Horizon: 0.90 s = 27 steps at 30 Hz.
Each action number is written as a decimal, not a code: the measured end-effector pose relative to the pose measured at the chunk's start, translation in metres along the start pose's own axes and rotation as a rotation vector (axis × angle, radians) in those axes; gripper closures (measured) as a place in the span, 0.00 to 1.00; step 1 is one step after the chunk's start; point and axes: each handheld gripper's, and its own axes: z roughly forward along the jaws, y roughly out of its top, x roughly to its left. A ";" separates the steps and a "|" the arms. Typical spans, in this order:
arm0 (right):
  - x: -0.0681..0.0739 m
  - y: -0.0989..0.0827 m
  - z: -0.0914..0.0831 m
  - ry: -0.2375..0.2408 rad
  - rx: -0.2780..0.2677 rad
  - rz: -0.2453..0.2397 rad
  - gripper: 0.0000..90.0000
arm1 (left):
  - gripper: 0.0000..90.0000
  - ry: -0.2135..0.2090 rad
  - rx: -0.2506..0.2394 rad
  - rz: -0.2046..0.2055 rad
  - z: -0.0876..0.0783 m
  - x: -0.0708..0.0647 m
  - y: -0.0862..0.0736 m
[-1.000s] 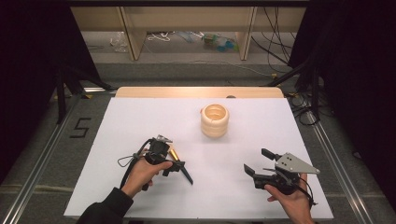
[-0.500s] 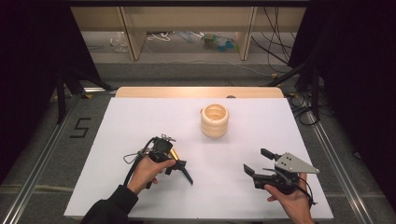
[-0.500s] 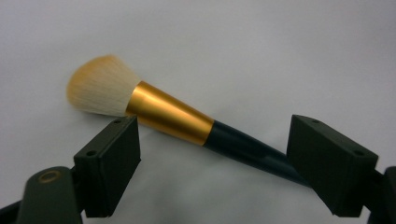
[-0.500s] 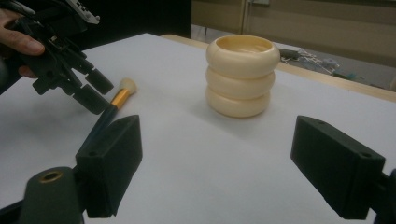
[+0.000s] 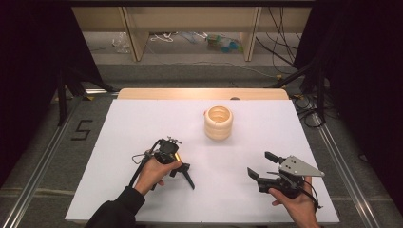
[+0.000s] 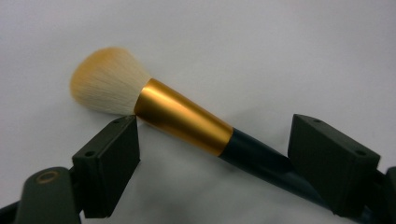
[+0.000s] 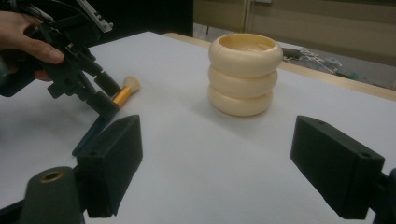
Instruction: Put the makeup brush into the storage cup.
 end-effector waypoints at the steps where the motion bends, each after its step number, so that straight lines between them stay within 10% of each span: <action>1: 0.000 0.000 0.000 -0.001 -0.004 0.002 0.20 | 0.18 -0.003 0.001 0.008 0.001 0.000 0.000; 16: -0.001 0.000 0.001 0.000 -0.011 -0.015 0.20 | 0.50 -0.007 0.058 0.156 -0.007 0.003 0.002; 27: 0.000 0.000 0.000 0.004 0.001 -0.002 0.21 | 0.64 -0.015 0.117 0.181 -0.011 0.012 0.003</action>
